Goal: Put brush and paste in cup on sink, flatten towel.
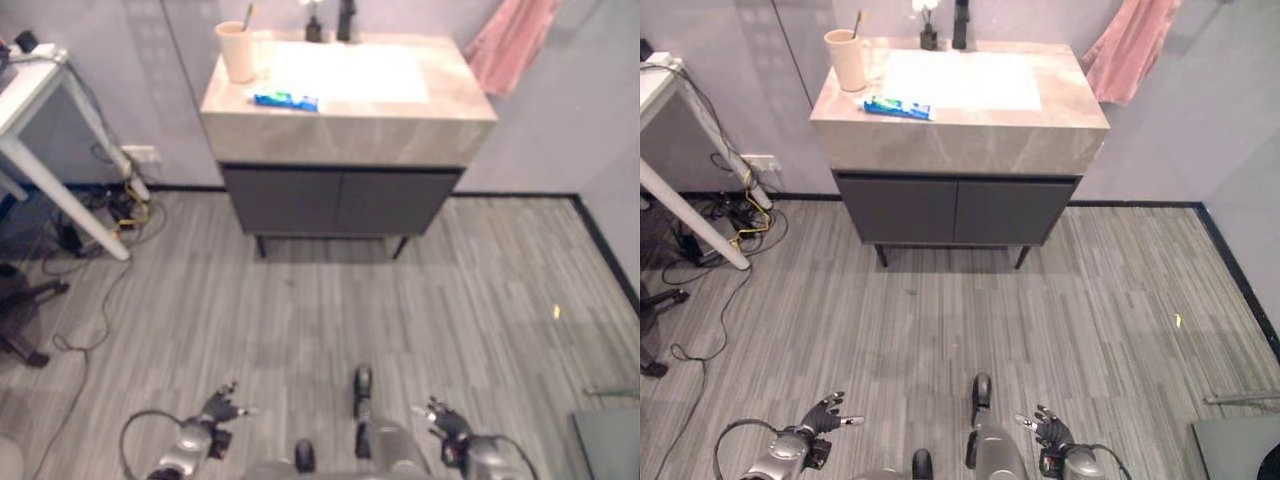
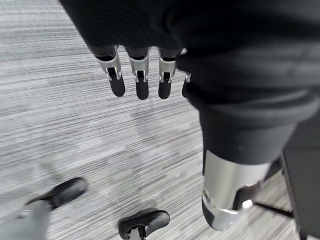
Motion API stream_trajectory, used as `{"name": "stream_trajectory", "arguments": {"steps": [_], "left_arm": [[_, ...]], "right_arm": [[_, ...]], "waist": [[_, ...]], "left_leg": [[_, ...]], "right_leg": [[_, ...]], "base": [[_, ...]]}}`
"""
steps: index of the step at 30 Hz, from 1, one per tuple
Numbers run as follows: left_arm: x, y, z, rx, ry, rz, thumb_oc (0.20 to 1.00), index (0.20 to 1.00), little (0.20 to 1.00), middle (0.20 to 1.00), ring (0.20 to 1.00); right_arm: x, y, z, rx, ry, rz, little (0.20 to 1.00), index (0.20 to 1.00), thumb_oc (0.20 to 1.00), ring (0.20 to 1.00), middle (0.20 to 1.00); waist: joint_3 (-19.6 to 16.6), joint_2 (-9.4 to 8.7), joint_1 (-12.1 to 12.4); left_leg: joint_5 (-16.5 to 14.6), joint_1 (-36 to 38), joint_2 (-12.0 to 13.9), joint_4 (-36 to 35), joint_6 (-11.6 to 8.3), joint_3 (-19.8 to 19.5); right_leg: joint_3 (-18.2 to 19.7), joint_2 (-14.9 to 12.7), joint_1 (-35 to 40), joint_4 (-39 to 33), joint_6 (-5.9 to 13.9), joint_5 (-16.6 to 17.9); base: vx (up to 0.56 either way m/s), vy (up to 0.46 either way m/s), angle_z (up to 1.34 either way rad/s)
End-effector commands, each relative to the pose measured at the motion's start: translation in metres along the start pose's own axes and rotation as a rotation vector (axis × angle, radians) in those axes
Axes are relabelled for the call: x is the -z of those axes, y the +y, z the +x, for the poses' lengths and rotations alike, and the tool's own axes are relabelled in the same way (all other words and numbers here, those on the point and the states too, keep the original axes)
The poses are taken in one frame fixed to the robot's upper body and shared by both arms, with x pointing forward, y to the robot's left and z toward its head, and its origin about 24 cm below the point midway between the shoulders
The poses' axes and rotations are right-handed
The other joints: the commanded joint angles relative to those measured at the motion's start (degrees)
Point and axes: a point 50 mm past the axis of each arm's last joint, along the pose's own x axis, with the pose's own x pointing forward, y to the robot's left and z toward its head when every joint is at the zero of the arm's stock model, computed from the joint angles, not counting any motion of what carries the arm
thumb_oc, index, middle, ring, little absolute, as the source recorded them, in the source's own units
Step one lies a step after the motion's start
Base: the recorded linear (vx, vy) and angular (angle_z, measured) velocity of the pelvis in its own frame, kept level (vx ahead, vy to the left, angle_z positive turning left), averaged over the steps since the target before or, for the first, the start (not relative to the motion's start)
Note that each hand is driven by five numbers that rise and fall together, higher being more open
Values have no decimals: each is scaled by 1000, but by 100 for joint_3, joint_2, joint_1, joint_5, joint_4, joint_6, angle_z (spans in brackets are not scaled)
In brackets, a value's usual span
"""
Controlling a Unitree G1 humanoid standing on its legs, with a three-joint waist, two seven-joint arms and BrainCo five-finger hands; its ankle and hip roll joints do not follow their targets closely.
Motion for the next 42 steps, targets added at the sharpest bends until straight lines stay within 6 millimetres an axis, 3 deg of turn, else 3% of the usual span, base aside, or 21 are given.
{"name": "stream_trajectory", "arguments": {"steps": [1, 5, 7, 8, 10, 11, 12, 13, 14, 15, 17, 20, 21, 26, 28, 32, 34, 36, 39, 41, 42], "left_arm": [[-20, 8, 2, -17, -96, -26, 1000, 1000, 1000, 1000, 1000], [-14, 4, 1, -6, -70, -55, 1000, 1000, 1000, 1000, 1000], [-16, 3, 2, 3, -73, -61, 1000, 1000, 1000, 1000, 1000], [-16, 3, 2, 3, -73, -61, 1000, 1000, 1000, 1000, 1000], [-29, 6, 6, 3, -98, -30, 1000, 1000, 1000, 1000, 1000], [-29, 6, 6, 4, -98, -31, 1000, 1000, 1000, 1000, 1000], [-31, 8, 7, -3, -99, -18, 1000, 1000, 1000, 1000, 1000], [-34, 8, 10, -12, -89, -15, 1000, 1000, 1000, 1000, 1000], [-34, 9, 11, -15, -82, -6, 1000, 1000, 1000, 1000, 1000], [-32, 11, 11, -27, -70, 0, 1000, 1000, 1000, 1000, 1000], [-29, 12, 10, -32, -58, -5, 1000, 1000, 1000, 1000, 1000], [-20, 16, 8, -49, -33, -18, 1000, 1000, 1000, 1000, 1000], [-18, 16, 7, -49, -29, -22, 1000, 1000, 1000, 1000, 1000], [-9, 18, 4, -53, -9, -23, 1000, 1000, 1000, 1000, 1000], [-3, 19, 0, -50, -10, -22, 1000, 1000, 1000, 1000, 1000], [-20, 24, -5, -18, -127, 21, 1000, 1000, 1000, 1000, 1000], [-29, 31, -11, -3, -185, 85, 1000, 1000, 1000, 1000, 1000], [-30, 31, -16, 24, -202, 131, 1000, 1000, 1000, 1000, 1000], [-26, 31, -17, 37, -192, 156, 1000, 1000, 1000, 1000, 1000], [-24, 28, -17, 52, -188, 163, 1000, 1000, 1000, 1000, 1000], [-25, 28, -17, 54, -192, 174, 1000, 1000, 1000, 1000, 1000]], "right_arm": [[-20, -16, -2, 9, -77, -51, 1000, 1000, 1000, 1000, 1000], [-20, -23, -7, -7, -76, -101, 1000, 1000, 1000, 1000, 1000], [-24, -27, -9, -17, -91, -143, 1000, 1000, 1000, 1000, 1000], [-24, -27, -9, -17, -91, -143, 1000, 1000, 1000, 1000, 1000], [-33, -33, -11, -4, -127, -144, 1000, 1000, 1000, 1000, 1000], [-33, -33, -11, -4, -127, -144, 1000, 1000, 1000, 1000, 1000], [-34, -35, -12, -1, -125, -154, 1000, 1000, 1000, 1000, 1000], [-30, -39, -12, 17, -105, -156, 1000, 1000, 1000, 1000, 1000], [-28, -42, -13, 30, -97, -153, 1000, 1000, 1000, 1000, 1000], [-26, -47, -15, 53, -87, -150, 1000, 1000, 1000, 1000, 1000], [-27, -49, -15, 58, -90, -159, 1000, 1000, 1000, 1000, 1000], [-27, -47, -15, 54, -86, -199, 1000, 1000, 1000, 1000, 1000], [-28, -46, -14, 50, -87, -214, 1000, 1000, 1000, 1000, 1000], [-28, -44, -13, 43, -82, -230, 1000, 1000, 1000, 1000, 1000], [-27, -37, -11, 16, -75, -251, 1000, 1000, 1000, 1000, 1000], [-30, -24, -9, -13, -119, -205, 1000, 1000, 1000, 1000, 1000], [-52, -5, -7, -75, -220, -235, 1000, 1000, 1000, 1000, 1000], [-71, 11, -10, -143, -308, -270, 1000, 1000, 1000, 1000, 1000], [-74, 12, -12, -159, -330, -273, 1000, 1000, 1000, 1000, 1000], [-78, 13, -13, -163, -349, -270, 1000, 1000, 1000, 1000, 1000], [-83, 14, -15, -174, -371, -276, 1000, 1000, 1000, 1000, 1000]], "waist": [[-131, -38, -64], [-308, 26, -205], [-342, 17, -292], [-342, 18, -294], [-180, -137, -333], [-163, -125, -344], [-125, -164, -376], [-118, -265, -441], [-136, -302, -493], [-164, -389, -567], [-196, -420, -602], [-253, -373, -545], [-253, -340, -531], [-321, -203, -486], [-424, -132, -314], [-408, -117, -173], [-174, 6, -129], [102, 117, -164], [107, 147, -115], [85, 194, -83], [83, 165, -59]], "left_leg": [[-425, 269, 136, 420, -138, 38], [-106, 347, 445, 851, -402, -134], [423, -26, 640, 1790, -691, -72], [422, -28, 640, 1792, -691, -73], [852, -1036, 959, 3646, -812, 155], [842, -1004, 968, 3635, -818, 140], [883, -1060, 1151, 3845, -788, 400], [759, -1155, 1474, 3555, -709, 1006], [521, -1241, 1574, 3152, -723, 1248], [286, -1342, 1478, 2400, -696, 1369], [304, -1451, 1376, 1898, -699, 1323], [1221, -1563, 1220, 178, -791, 678], [1263, -1719, 1268, -18, -818, 444], [1343, -2022, 1387, -18, -972, 369], [1363, -1850, 1158, -18, -875, -190], [797, -2022, 634, 799, -419, -102], [586, -1729, 452, 691, -132, 101], [480, -1276, 406, 423, -30, 353], [448, -1129, 453, 355, -75, 516], [374, -1040, 510, 332, -118, 618], [281, -1000, 543, 398, -181, 678]], "right_leg": [[536, 196, 334, -58, 140, 667], [459, 544, 394, 403, -140, 244], [316, 627, 630, 443, -319, 21], [315, 627, 629, 443, -319, 21], [158, 671, 997, 373, -605, -161], [144, 680, 1023, 382, -606, -179], [76, 702, 1109, 372, -662, -263], [-19, 638, 1207, 371, -716, -406], [-107, 571, 1290, 365, -682, -473], [-174, 416, 1412, 323, -594, -545], [-210, 350, 1430, 305, -557, -552], [-158, 414, 1526, 242, -611, -585], [-133, 422, 1591, 248, -625, -638], [16, 410, 1908, 282, -614, -815], [290, 275, 2109, 284, -509, -935], [587, -333, 1933, 757, -184, -738], [394, -564, 1030, 2460, -201, 146], [-345, -735, 446, 3334, -115, 124], [-502, -553, 348, 2733, -88, -138], [-705, -671, 518, 1808, 24, -2], [-633, -755, 543, 785, 157, 323]], "base": [[469, -216, 56], [463, -251, 49], [322, -241, 2], [223, -238, 11], [211, -309, 17], [192, -271, 64], [226, -237, 52], [296, -286, 43], [306, -199, 6], [187, -62, 41], [114, 3, 67], [148, 29, 8], [196, 76, -32], [295, 187, -22], [554, 512, -108], [397, 602, -66], [222, 677, -13], [214, 500, -84], [157, 125, -45], [177, 5, 26], [242, -66, 53]]}}
